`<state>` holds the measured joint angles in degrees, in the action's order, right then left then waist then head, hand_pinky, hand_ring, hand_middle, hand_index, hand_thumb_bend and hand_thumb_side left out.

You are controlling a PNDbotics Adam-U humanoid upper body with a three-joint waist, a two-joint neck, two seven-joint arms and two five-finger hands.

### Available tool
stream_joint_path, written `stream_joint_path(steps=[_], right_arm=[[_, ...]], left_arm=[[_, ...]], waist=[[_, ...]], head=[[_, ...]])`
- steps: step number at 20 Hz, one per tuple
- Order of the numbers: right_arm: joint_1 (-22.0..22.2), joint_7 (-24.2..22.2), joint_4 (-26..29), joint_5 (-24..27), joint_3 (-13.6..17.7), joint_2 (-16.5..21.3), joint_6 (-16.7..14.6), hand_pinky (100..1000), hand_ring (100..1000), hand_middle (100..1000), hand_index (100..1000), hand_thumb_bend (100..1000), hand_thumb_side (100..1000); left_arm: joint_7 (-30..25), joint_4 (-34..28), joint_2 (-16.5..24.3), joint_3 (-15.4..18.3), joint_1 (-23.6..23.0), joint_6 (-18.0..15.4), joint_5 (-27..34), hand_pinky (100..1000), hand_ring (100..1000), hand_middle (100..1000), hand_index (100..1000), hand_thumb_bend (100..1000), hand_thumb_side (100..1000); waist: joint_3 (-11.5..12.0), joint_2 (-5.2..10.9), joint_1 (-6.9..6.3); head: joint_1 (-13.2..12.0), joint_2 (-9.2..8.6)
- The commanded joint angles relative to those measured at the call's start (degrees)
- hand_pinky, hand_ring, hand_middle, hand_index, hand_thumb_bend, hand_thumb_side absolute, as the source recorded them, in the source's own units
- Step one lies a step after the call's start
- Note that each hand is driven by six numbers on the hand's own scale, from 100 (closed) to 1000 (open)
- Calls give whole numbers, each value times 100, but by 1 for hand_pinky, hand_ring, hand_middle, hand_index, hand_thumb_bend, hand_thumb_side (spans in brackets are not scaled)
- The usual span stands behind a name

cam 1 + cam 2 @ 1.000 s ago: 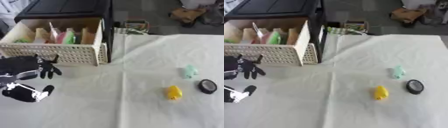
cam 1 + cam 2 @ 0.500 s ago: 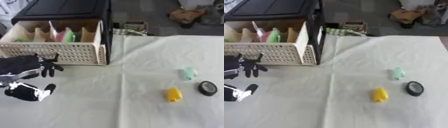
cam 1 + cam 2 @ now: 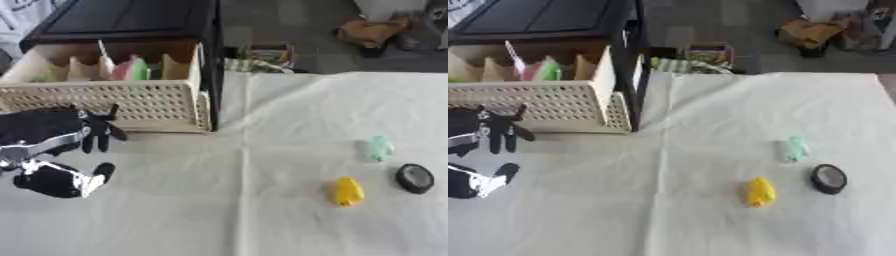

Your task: Pick up objects from table and place into drawer.

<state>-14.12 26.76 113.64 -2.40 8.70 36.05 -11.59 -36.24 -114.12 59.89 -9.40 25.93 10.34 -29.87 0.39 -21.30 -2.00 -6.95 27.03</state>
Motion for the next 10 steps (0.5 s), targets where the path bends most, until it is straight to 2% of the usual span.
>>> stream_joint_path(steps=[1,10], right_arm=[[-36,-18,95,13,61,113,-16,686,688,437,776,262,1000],[-37,-64,95,29,62,88,-40,687,690,435,775,256,1000]], left_arm=[[55,-47,123,92,104,101,-122,315,580,585,862,105,408],[190,133,22,15,342,289,-184,305,569,584,855,105,408]], waist=[[2,88,-4],[-27,68,-28]], head=[[-14,-68],[-32,-128]])
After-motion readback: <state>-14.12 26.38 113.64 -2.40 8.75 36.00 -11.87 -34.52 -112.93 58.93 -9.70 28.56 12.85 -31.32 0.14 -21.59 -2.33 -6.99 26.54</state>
